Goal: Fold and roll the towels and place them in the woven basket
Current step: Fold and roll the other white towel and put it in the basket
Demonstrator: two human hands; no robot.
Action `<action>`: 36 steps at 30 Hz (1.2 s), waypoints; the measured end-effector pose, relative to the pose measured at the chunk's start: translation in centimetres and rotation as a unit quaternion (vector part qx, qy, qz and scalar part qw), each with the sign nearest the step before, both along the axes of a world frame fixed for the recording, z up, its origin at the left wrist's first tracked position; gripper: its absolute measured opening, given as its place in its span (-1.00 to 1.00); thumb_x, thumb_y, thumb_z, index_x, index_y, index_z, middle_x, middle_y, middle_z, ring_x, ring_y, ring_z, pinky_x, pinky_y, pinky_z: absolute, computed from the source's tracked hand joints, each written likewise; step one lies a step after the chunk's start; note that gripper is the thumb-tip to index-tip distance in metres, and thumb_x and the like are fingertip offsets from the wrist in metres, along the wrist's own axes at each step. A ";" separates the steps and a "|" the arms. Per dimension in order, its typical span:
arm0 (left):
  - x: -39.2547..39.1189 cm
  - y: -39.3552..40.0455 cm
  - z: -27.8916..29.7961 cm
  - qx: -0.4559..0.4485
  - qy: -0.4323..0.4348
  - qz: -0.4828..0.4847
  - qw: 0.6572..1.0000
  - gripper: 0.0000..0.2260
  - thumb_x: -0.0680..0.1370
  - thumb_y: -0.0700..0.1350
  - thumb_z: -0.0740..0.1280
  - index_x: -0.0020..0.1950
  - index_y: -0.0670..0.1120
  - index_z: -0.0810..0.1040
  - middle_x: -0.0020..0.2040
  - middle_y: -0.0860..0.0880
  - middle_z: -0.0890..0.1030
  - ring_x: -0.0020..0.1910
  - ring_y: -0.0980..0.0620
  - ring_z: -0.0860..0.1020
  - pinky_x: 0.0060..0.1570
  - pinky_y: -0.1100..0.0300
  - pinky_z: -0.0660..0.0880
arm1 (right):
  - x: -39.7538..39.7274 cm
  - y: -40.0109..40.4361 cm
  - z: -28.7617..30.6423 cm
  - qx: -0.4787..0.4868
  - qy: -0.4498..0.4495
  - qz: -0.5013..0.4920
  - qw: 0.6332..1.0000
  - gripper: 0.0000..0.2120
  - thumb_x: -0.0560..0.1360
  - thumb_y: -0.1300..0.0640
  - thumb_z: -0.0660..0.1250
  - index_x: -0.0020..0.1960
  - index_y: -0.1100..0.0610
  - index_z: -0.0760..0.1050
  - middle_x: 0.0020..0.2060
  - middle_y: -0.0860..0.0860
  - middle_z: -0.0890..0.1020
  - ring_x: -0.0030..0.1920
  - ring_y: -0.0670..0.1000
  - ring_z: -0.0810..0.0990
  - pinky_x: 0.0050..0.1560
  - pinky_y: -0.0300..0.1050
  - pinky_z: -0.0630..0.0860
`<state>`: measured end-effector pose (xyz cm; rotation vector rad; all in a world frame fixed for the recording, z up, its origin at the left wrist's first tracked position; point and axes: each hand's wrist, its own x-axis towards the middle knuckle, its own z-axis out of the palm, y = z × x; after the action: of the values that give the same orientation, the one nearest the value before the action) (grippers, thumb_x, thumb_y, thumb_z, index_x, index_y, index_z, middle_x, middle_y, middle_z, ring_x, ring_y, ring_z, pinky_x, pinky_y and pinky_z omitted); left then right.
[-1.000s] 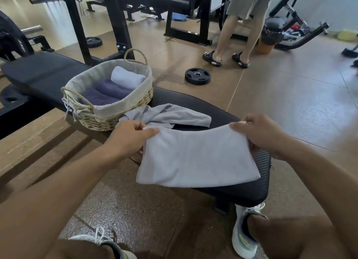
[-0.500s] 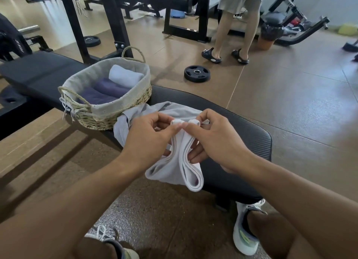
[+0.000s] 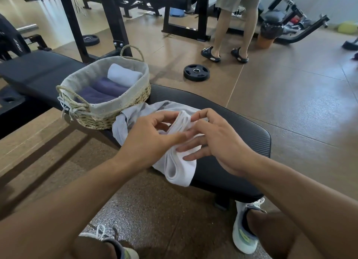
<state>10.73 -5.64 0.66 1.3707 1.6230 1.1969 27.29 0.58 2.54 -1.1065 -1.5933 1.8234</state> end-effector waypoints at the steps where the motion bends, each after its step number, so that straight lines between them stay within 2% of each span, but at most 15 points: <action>1: -0.2 -0.1 0.0 -0.005 0.042 -0.027 0.999 -0.55 0.36 -0.02 0.60 0.19 0.22 0.58 0.02 0.21 0.67 0.03 0.27 0.60 -0.01 0.40 0.53 | 0.2 0.1 0.1 -0.004 0.007 0.003 1.000 -0.87 0.67 0.26 0.17 0.21 0.14 0.38 -0.12 0.19 0.72 -0.15 0.18 0.74 -0.20 0.07 0.69; 3: -0.5 -0.2 -0.3 -0.016 0.132 -0.062 0.989 -0.33 0.31 -0.13 0.63 0.35 0.18 0.49 0.15 0.27 0.54 0.14 0.36 0.49 0.06 0.53 0.41 | 0.4 0.2 0.2 -0.004 0.006 0.022 1.000 -0.78 0.64 0.33 0.19 0.25 0.15 0.36 -0.08 0.21 0.73 -0.07 0.18 0.74 -0.10 0.08 0.70; 7: -0.4 0.1 -0.8 -0.012 0.189 -0.084 0.978 -0.23 0.38 -0.35 0.45 0.48 0.19 0.38 0.19 0.25 0.50 0.17 0.27 0.49 0.19 0.22 0.51 | 0.9 0.5 -0.2 0.069 -0.050 0.050 0.995 -0.71 0.59 0.30 0.31 0.26 0.08 0.40 -0.10 0.10 0.75 -0.05 0.09 0.74 0.08 0.11 0.68; 9: -0.4 0.0 -0.6 0.004 0.169 -0.080 0.982 -0.21 0.40 -0.35 0.44 0.46 0.31 0.34 0.13 0.27 0.54 0.08 0.23 0.54 0.10 0.20 0.55 | 1.6 1.0 -0.3 0.221 -0.145 0.054 0.963 -0.65 0.52 0.16 0.44 0.22 -0.08 0.42 -0.14 -0.03 0.73 -0.10 -0.03 0.70 0.06 0.05 0.65; 11: -0.7 -0.1 -0.5 0.018 0.157 -0.099 0.982 -0.18 0.42 -0.33 0.45 0.44 0.39 0.27 0.07 0.27 0.59 0.06 0.20 0.56 0.08 0.25 0.56 | 2.4 1.6 -0.1 0.353 -0.230 0.074 0.904 -0.54 0.41 -0.08 0.55 0.21 -0.22 0.41 -0.09 -0.14 0.62 -0.05 -0.13 0.60 0.05 -0.07 0.58; 13: -0.9 -0.3 -0.2 0.030 0.145 -0.136 0.980 -0.18 0.44 -0.34 0.44 0.47 0.36 0.26 0.07 0.25 0.62 0.10 0.19 0.59 0.13 0.29 0.54 | 2.9 2.0 0.1 0.390 -0.273 0.113 0.872 -0.49 0.34 -0.25 0.55 0.19 -0.28 0.40 0.05 -0.24 0.50 0.11 -0.19 0.50 0.14 -0.16 0.47; 15: -1.1 -0.4 0.1 0.043 0.133 -0.158 0.977 -0.19 0.45 -0.36 0.43 0.52 0.27 0.26 0.08 0.22 0.64 0.12 0.17 0.61 0.16 0.29 0.53 | 3.2 2.4 0.1 0.374 -0.298 0.139 0.867 -0.59 0.32 -0.31 0.53 0.04 -0.23 0.45 0.06 -0.26 0.51 0.13 -0.20 0.48 0.10 -0.17 0.44; 17: -1.6 -0.3 0.5 0.048 0.156 -0.155 0.974 -0.20 0.46 -0.28 0.47 0.54 0.25 0.22 0.12 0.19 0.63 0.13 0.16 0.61 0.16 0.23 0.54 | 3.4 2.8 0.1 0.357 -0.302 0.151 0.871 -0.66 0.34 -0.29 0.52 -0.08 -0.16 0.46 -0.07 -0.20 0.60 -0.06 -0.19 0.54 -0.07 -0.13 0.48; 20: -3.2 0.2 0.3 -0.025 0.254 -0.160 0.953 -0.17 0.39 0.11 0.56 0.54 0.27 0.19 0.22 0.26 0.54 0.20 0.28 0.51 0.26 0.16 0.49 | 3.8 3.2 -0.3 0.343 -0.270 0.157 0.886 -0.64 0.36 -0.23 0.55 -0.13 -0.05 0.46 -0.32 -0.14 0.57 -0.36 -0.16 0.43 -0.27 -0.16 0.38; 23: -3.9 0.2 -0.5 -0.130 0.313 -0.192 0.921 -0.04 0.21 0.35 0.55 0.52 0.35 0.15 0.38 0.28 0.40 0.36 0.27 0.36 0.43 0.15 0.34 | 4.1 3.7 -0.6 0.304 -0.227 0.144 0.914 -0.63 0.37 -0.18 0.57 -0.15 0.00 0.45 -0.35 -0.05 0.59 -0.37 -0.08 0.42 -0.27 0.03 0.42; 26: -3.3 0.5 -0.9 -0.131 0.276 -0.175 0.936 -0.28 0.28 0.18 0.61 0.36 0.30 0.37 0.28 0.28 0.48 0.27 0.25 0.46 0.31 0.19 0.43 | 4.6 4.4 -0.4 0.263 -0.206 0.148 0.931 -0.66 0.39 -0.08 0.57 -0.10 0.09 0.48 -0.20 0.09 0.70 -0.25 0.20 0.59 -0.18 0.13 0.57; 29: -3.1 0.8 -0.8 -0.106 0.191 -0.163 0.962 -0.67 0.37 -0.03 0.61 0.07 0.12 0.60 -0.03 0.13 0.67 -0.03 0.13 0.63 0.07 0.01 0.58 | 5.6 5.3 0.2 0.201 -0.204 0.165 0.944 -0.65 0.42 0.03 0.55 -0.01 0.21 0.48 -0.14 0.08 0.74 -0.16 0.07 0.72 -0.20 -0.19 0.60; 31: -2.9 0.8 -0.5 -0.117 0.119 -0.176 0.970 -0.78 0.42 -0.08 0.58 0.03 0.02 0.65 -0.07 0.05 0.72 -0.06 0.03 0.68 0.02 0.01 0.62 | 6.2 5.9 0.3 0.163 -0.213 0.187 0.945 -0.64 0.41 0.01 0.52 0.04 0.20 0.49 -0.11 0.04 0.75 -0.11 -0.01 0.74 -0.12 -0.15 0.61; 34: -2.4 1.1 -0.8 -0.127 0.010 -0.197 0.972 -0.81 0.50 -0.14 0.50 0.09 -0.10 0.66 -0.01 -0.01 0.74 0.01 0.05 0.70 0.04 0.18 0.61 | 6.8 6.3 0.1 0.164 -0.236 0.240 0.927 -0.61 0.38 -0.07 0.54 0.13 0.03 0.56 0.00 -0.03 0.74 0.00 -0.02 0.73 0.06 -0.02 0.62; 36: -2.1 1.5 -1.4 -0.147 -0.045 -0.215 0.965 -0.80 0.53 -0.19 0.45 0.14 -0.16 0.64 0.02 -0.06 0.74 0.01 0.05 0.70 -0.02 0.23 0.59 | 6.6 6.0 0.0 0.195 -0.275 0.285 0.897 -0.58 0.36 -0.12 0.57 0.17 -0.08 0.58 0.04 -0.14 0.72 0.03 -0.11 0.70 0.10 -0.10 0.61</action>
<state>8.59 -4.17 -0.78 1.3607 1.2894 0.7202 33.89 6.57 2.58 -1.0883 -2.7135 1.4373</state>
